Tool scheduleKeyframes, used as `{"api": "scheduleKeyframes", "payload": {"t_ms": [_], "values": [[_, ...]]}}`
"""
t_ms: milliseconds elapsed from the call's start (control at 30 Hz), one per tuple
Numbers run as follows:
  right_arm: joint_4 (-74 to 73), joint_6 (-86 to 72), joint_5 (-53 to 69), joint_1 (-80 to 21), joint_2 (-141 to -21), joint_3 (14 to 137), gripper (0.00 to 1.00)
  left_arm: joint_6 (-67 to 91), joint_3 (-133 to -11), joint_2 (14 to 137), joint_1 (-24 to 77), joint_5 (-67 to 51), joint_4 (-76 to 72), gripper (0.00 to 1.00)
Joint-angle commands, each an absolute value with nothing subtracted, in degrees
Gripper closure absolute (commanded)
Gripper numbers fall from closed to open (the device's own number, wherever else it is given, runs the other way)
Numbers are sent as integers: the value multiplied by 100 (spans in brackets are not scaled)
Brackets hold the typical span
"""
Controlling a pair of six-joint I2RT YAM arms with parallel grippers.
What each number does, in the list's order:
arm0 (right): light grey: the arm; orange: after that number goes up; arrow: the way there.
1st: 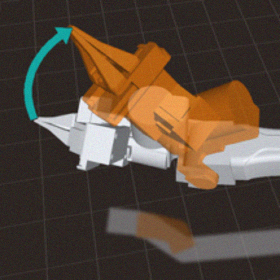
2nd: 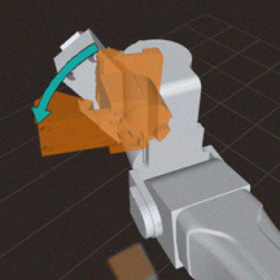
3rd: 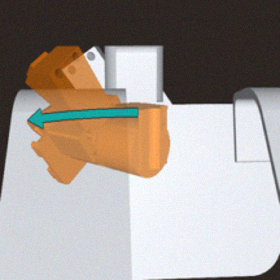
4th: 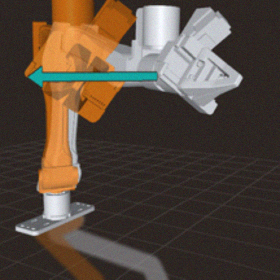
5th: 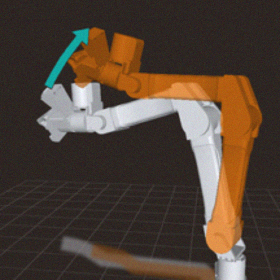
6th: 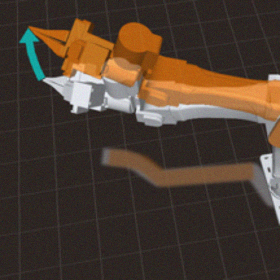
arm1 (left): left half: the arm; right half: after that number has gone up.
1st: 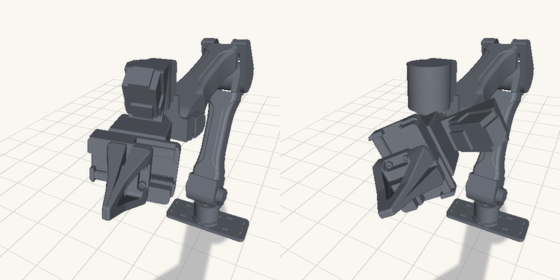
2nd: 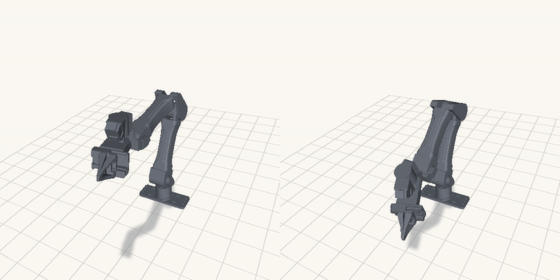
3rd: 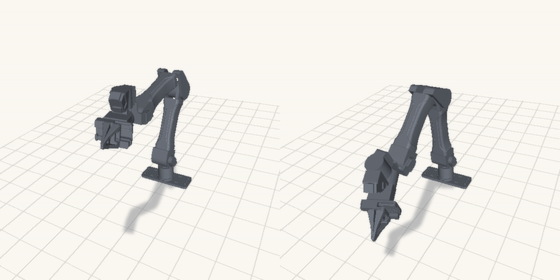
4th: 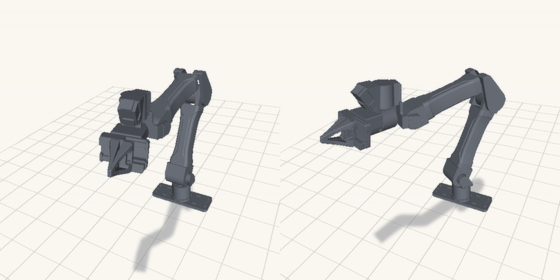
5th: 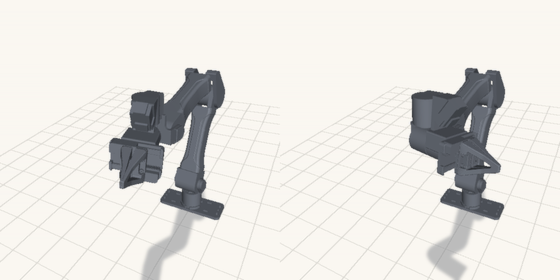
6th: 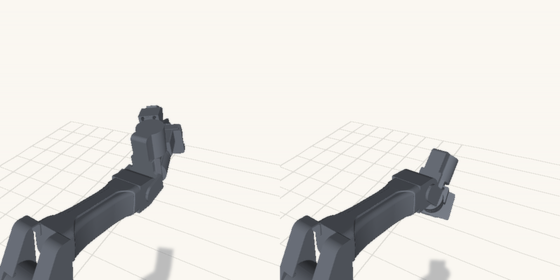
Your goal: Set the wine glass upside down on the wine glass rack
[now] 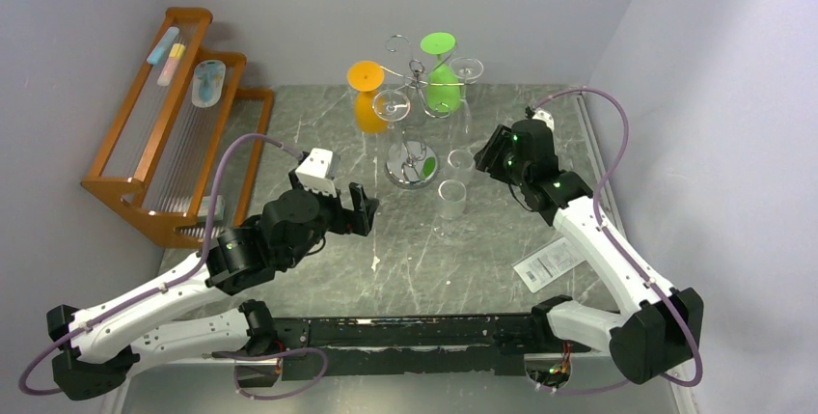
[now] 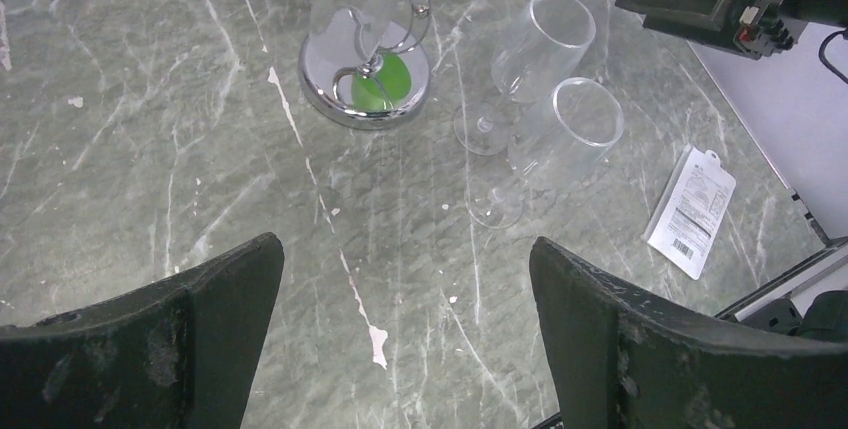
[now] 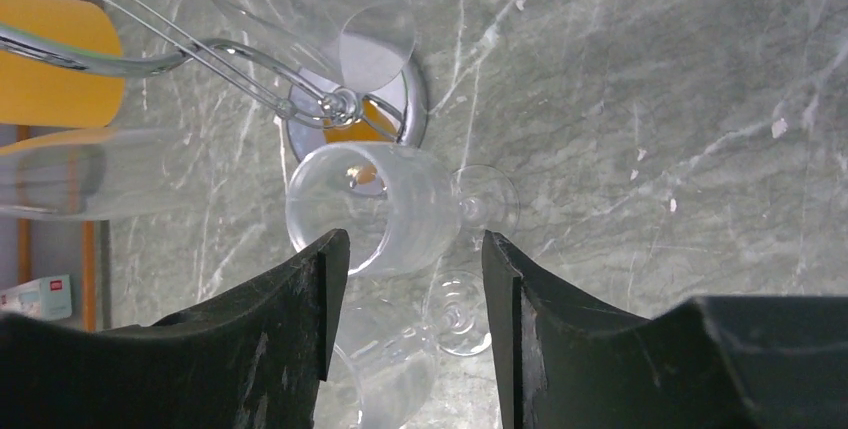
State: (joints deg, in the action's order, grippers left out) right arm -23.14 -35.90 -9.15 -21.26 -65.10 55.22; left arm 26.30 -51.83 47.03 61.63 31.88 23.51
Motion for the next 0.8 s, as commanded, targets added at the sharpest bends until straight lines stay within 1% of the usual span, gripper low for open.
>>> {"api": "scheduleKeyframes", "payload": {"t_ms": [0, 133, 300, 367, 500, 633, 733, 767], "values": [[-2274, -3432, -778, -2187, -6661, 5725, 45, 2751, -5386, 4717, 6192, 3257, 2546, 3], [-2220, -3310, -733, -2290, -7053, 5861, 46, 2819, -5487, 4821, 6188, 3214, 2648, 3], [-2302, -3190, -1083, -2397, -7435, 6036, 47, 2845, -5464, 4826, 6187, 3158, 2639, 3], [-2428, -3083, -1227, -2399, -7580, 6125, 53, 2851, -5436, 4817, 6188, 3141, 2613, 3], [-2898, -2831, -1607, -2478, -7902, 6473, 75, 2857, -5407, 4809, 6188, 3132, 2610, 3], [-3116, -2734, -2009, -2575, -7877, 6571, 87, 2523, -5296, 4737, 6188, 3076, 2420, 3], [-3193, -2725, -2324, -2660, -7752, 6585, 100, 2416, -5181, 4624, 6187, 3139, 2302, 3], [-3225, -2729, -2419, -2677, -7708, 6576, 100, 2392, -5157, 4589, 6187, 3117, 2253, 3]]}}
